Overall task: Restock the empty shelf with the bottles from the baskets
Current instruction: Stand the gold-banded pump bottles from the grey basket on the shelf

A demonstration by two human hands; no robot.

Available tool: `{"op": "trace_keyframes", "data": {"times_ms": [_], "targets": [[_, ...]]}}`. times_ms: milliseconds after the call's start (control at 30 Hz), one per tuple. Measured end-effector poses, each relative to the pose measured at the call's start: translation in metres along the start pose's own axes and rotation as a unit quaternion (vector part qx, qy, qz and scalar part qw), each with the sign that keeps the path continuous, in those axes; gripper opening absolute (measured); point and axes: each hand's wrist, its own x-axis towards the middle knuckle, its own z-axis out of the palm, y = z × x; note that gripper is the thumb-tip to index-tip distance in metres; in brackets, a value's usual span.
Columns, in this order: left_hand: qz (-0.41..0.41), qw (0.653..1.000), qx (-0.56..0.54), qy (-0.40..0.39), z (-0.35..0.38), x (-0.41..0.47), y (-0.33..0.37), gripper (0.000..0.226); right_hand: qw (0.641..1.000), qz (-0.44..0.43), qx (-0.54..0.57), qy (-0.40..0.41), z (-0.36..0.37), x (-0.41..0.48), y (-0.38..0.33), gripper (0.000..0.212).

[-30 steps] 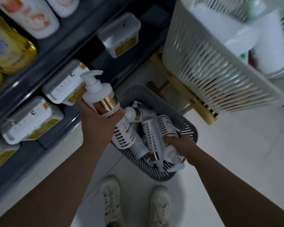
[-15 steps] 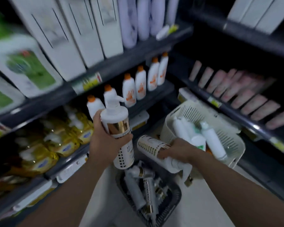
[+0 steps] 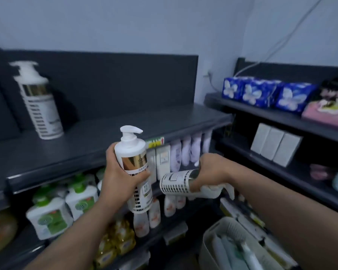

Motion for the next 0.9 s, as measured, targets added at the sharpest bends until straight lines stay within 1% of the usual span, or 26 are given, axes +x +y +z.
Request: {"op": "trace_keyframes", "data": {"times_ms": [133,267,367,500,667,800,900], "targets": [[0.021,0.999,0.005,0.036,-0.037,0.016,0.048,0.092,0.993,-0.057,-0.083,0.054,-0.053,-0.02,-0.054,0.037],[0.02,0.996,0.019,0.079,-0.077,0.03,0.078,0.091,0.985,-0.09,-0.134,0.057,-0.091,-0.026,-0.105,0.042],[0.002,0.994,0.033,0.105,-0.108,0.044,0.089,0.078,0.967,-0.131,-0.205,0.07,-0.103,-0.023,-0.142,0.041],[-0.021,0.989,0.034,0.14,-0.149,0.067,0.093,0.072,0.934,-0.176,-0.296,0.098,-0.114,-0.012,-0.191,0.041],[-0.045,0.989,0.022,0.139,-0.191,0.107,0.082,0.068,0.91,-0.203,-0.345,0.104,-0.127,0.017,-0.248,0.04],[-0.065,0.991,0.021,0.119,-0.214,0.14,0.06,0.065,0.907,-0.208,-0.355,0.087,-0.13,0.045,-0.284,0.04],[-0.078,0.991,0.04,0.104,-0.225,0.16,0.041,0.062,0.908,-0.212,-0.354,0.075,-0.127,0.064,-0.304,0.042]]}}
